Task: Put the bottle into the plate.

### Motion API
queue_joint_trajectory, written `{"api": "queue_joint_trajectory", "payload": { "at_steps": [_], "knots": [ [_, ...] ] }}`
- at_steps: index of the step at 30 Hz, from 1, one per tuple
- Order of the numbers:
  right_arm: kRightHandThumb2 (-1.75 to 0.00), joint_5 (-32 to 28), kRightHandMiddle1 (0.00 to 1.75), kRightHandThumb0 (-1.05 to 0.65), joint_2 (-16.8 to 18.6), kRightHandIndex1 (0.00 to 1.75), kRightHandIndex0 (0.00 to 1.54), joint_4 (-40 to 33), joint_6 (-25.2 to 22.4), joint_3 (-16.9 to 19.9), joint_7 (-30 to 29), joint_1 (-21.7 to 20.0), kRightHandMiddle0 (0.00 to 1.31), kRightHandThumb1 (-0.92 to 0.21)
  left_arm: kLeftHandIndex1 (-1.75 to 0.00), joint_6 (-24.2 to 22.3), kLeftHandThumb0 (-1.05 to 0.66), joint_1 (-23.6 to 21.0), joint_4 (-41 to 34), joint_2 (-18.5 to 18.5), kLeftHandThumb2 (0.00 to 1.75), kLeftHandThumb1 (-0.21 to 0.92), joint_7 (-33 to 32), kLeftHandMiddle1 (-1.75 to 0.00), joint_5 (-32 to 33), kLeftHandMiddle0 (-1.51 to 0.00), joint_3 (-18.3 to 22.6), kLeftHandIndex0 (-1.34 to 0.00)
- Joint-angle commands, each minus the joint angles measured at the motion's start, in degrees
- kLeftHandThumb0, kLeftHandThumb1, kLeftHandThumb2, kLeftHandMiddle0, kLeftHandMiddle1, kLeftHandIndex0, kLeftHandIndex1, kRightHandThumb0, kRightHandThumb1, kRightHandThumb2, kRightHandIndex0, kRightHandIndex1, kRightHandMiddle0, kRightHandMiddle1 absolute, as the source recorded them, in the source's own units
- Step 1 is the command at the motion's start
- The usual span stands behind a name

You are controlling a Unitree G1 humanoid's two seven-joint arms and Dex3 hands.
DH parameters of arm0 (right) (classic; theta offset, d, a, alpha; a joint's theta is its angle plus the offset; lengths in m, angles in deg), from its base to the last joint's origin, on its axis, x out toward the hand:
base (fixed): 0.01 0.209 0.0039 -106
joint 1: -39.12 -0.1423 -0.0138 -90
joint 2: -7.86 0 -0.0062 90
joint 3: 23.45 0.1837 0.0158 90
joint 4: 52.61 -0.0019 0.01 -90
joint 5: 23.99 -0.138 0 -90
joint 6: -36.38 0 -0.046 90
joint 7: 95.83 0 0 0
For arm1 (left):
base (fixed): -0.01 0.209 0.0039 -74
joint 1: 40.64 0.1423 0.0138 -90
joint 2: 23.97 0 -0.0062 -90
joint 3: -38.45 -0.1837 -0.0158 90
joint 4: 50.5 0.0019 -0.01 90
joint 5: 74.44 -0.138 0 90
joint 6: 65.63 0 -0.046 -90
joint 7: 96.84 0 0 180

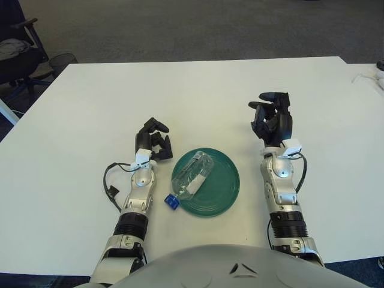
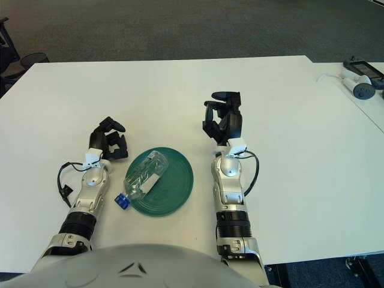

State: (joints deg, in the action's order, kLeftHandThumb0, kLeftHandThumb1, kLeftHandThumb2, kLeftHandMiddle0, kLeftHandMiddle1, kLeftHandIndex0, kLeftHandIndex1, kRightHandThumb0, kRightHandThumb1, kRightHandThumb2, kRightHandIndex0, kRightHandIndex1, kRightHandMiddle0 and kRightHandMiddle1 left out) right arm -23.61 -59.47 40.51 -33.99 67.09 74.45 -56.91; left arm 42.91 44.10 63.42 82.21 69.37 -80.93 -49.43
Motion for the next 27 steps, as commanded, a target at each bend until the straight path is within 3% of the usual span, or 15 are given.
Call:
{"api": "queue_joint_trajectory", "payload": {
  "at_steps": [1,9,13,18,21,27],
  "knots": [
    [-0.52,-0.23,1.75,-0.34,1.41,1.33,0.29,-1.02,-0.07,-0.16,-0.49,0.25,0.19,-0.92,-1.75,-2.09,-0.59,2.71,1.38,-0.58,1.63,0.06,0.36,-1.75,-0.78,-1.3,-0.2,-0.83],
    [-0.52,-0.24,1.75,-0.34,1.38,1.33,0.29,-1.19,-0.09,-0.32,-0.58,0.43,0.19,-0.92,-1.75,-2.37,-0.59,2.79,0.91,-0.44,1.63,0.07,0.61,-1.75,-0.64,-1.3,-0.38,-0.82],
    [-0.52,6.84,1.75,-0.35,-0.12,1.39,0.26,3.55,-6.12,-0.24,-5.48,7.19,0.18,-0.92,-1.75,-2.33,-0.58,2.79,0.89,-0.49,1.63,0.07,1.21,-1.75,-0.16,-1.3,-0.35,-0.82],
    [-0.52,8.61,1.75,-0.35,-2.46,1.37,0.23,8.01,-9.31,0.18,-5.3,8.98,0.18,-0.92,-1.75,-1.93,-0.58,2.4,1.13,-0.31,1.62,0.07,1.51,-1.75,0.01,-1.31,-0.41,-0.82],
    [-0.74,8.52,1.37,-0.43,-2.89,1.31,0.24,8.46,-9.73,0.01,-4.72,8.92,0.05,-0.73,-1.75,-1.66,-0.58,2.16,1.48,-0.42,1.62,0.07,1.2,-1.75,-0.53,-1.31,-0.6,-0.82],
    [-0.87,8.72,1.19,-0.44,-3.25,1.29,0.24,8.59,-10.11,-0.27,-4.61,8.94,0.0,-0.63,-1.75,-1.67,-0.58,1.81,1.9,-0.57,1.62,0.07,1.26,-1.75,-0.95,-1.32,-0.78,-0.81]
  ]
}}
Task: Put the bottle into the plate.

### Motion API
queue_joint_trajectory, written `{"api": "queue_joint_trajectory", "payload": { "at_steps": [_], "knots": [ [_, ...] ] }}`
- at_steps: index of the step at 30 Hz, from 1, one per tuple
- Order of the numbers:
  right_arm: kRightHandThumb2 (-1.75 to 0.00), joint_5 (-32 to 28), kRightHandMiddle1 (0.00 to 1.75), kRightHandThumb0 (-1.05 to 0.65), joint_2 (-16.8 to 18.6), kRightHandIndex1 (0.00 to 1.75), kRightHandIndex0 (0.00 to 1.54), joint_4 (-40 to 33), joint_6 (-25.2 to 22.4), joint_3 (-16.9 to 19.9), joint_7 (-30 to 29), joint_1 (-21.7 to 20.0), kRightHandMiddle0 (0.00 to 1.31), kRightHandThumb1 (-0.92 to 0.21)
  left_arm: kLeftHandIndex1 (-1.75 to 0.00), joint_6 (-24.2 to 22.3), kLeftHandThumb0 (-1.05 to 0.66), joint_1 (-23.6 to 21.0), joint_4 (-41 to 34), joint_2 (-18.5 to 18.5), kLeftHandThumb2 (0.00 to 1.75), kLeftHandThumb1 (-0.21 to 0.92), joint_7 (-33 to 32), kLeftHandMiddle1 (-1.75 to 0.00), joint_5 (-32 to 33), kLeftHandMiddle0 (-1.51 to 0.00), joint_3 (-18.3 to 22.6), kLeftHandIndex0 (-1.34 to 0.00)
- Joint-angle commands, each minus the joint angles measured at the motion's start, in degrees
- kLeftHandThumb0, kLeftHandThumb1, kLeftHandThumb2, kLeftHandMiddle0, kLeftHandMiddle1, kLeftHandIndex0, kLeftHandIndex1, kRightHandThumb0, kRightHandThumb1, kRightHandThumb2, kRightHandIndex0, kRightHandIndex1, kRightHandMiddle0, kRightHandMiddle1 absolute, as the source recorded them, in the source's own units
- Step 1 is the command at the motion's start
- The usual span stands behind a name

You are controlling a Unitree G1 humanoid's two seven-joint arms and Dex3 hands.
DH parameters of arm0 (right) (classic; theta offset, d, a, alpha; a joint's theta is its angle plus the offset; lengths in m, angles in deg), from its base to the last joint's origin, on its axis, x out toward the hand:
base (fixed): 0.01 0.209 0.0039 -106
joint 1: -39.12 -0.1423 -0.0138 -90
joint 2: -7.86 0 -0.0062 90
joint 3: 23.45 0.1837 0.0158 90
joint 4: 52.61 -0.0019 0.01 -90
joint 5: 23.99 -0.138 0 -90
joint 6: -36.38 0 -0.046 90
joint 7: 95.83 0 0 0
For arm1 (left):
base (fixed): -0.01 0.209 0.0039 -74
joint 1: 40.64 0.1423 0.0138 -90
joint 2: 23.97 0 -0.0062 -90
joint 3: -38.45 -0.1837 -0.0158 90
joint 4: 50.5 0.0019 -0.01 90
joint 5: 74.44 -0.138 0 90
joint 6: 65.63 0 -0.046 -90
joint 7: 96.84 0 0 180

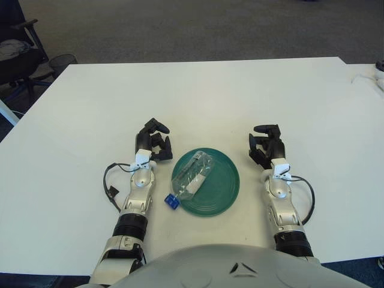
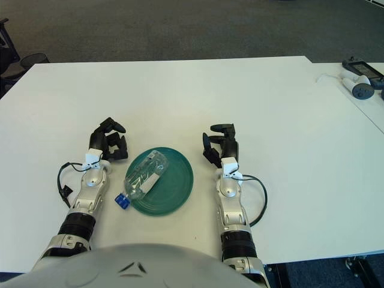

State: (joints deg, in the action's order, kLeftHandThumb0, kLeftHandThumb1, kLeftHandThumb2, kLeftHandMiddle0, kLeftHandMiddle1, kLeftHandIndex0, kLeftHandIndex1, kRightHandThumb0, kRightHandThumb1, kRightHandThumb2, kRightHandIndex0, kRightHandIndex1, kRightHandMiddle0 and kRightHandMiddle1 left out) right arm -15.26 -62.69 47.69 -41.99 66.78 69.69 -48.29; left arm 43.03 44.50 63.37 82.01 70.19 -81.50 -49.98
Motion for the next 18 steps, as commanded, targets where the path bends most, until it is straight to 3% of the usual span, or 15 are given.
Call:
{"api": "queue_joint_trajectory", "payload": {
  "at_steps": [1,9,15,17,18],
  "knots": [
    [-0.88,0.39,1.18,-0.44,-0.02,1.29,0.24,1.22,-2.28,-0.04,0.07,0.42,0.0,-0.63,-1.75,-1.73,-0.58,1.41,1.94,-0.35,1.62,0.07,0.62,-1.75,-0.26,-1.32,-0.22,-0.81],
    [-0.91,0.11,1.17,-0.45,-0.03,1.27,0.28,0.64,-2.76,-0.19,0.07,0.89,0.0,-0.62,-1.75,-1.13,-0.58,1.29,2.27,-0.47,1.61,0.08,1.0,-1.75,-0.27,-1.32,-0.37,-0.81],
    [-1.0,-0.57,1.25,-0.38,0.06,1.38,0.32,1.09,-2.37,-0.05,0.41,0.9,0.0,-0.57,-1.75,-0.15,-0.58,0.9,3.01,-0.36,1.61,0.08,0.29,-1.75,-0.79,-1.32,-0.53,-0.81],
    [-0.77,-0.89,1.29,0.05,0.15,1.54,0.33,1.18,-2.33,-0.05,0.64,0.93,0.0,-0.7,-1.75,0.25,-0.58,0.8,3.34,-0.39,1.61,0.08,0.01,-1.75,-0.99,-1.32,-0.53,-0.81],
    [-0.74,-1.07,1.29,0.11,0.2,1.56,0.34,1.23,-2.36,-0.06,0.79,0.95,0.0,-0.72,-1.75,0.33,-0.58,0.75,3.47,-0.38,1.61,0.08,-0.13,-1.75,-1.08,-1.32,-0.53,-0.81]
  ]
}}
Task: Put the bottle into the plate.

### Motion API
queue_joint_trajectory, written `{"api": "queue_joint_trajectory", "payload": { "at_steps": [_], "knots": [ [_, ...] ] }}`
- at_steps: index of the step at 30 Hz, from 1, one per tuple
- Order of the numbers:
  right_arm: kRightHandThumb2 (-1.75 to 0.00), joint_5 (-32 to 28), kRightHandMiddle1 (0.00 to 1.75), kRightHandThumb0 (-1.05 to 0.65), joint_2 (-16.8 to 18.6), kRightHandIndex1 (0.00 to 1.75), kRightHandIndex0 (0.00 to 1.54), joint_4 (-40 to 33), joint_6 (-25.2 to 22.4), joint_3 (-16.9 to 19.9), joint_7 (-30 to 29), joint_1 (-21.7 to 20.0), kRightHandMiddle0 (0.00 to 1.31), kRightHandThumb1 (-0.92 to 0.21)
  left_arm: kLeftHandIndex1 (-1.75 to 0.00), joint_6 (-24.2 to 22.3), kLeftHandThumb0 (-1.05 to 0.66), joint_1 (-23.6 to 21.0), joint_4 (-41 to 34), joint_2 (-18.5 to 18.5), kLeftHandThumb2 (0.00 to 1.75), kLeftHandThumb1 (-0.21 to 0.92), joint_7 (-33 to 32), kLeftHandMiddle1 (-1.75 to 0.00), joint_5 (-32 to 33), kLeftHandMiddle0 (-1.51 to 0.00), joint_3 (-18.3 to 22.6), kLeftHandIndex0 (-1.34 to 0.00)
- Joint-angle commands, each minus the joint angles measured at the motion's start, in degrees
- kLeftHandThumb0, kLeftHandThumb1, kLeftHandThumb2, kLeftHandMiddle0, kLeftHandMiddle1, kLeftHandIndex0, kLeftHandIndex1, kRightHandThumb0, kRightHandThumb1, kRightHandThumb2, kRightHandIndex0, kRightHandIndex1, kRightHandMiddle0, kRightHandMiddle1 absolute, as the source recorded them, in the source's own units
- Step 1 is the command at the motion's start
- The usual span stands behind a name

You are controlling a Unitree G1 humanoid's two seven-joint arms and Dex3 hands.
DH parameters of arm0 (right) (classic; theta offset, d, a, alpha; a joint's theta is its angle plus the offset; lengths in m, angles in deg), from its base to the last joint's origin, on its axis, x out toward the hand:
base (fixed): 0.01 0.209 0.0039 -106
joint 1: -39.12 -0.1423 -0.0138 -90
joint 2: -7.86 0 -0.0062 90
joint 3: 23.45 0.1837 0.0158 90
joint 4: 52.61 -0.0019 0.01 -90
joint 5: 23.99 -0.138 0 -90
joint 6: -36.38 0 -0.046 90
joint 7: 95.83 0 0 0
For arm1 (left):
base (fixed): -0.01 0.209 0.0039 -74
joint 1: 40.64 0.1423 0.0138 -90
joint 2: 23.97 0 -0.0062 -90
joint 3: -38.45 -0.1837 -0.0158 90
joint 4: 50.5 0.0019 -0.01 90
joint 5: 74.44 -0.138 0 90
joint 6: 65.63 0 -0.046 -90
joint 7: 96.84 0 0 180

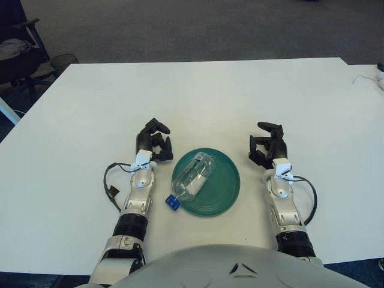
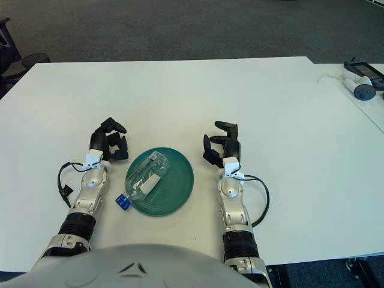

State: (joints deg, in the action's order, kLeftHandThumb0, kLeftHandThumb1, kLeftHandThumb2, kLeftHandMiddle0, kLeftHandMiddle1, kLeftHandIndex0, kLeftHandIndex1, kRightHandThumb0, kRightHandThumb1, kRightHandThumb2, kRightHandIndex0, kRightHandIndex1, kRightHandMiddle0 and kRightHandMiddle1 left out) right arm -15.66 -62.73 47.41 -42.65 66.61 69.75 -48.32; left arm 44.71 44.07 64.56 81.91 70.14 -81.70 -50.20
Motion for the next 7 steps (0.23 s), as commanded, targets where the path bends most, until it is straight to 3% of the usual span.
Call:
{"api": "queue_joint_trajectory", "payload": {
  "at_steps": [1,7],
  "knots": [
    [-0.69,-0.78,1.3,0.2,0.25,1.59,0.34,1.53,-1.72,0.11,0.82,0.99,0.0,-0.75,-1.75,-1.32,-0.58,1.13,2.36,-0.28,1.61,0.07,-0.16,-1.75,-0.91,-1.32,-0.31,-0.81],
    [-0.67,-1.45,1.35,0.34,0.36,1.67,0.33,1.39,-1.51,-0.14,1.5,1.39,0.0,-0.77,-1.75,-1.97,-0.58,1.51,1.64,-0.29,1.62,0.07,-0.12,-1.75,-0.89,-1.32,-0.5,-0.82]
  ]
}}
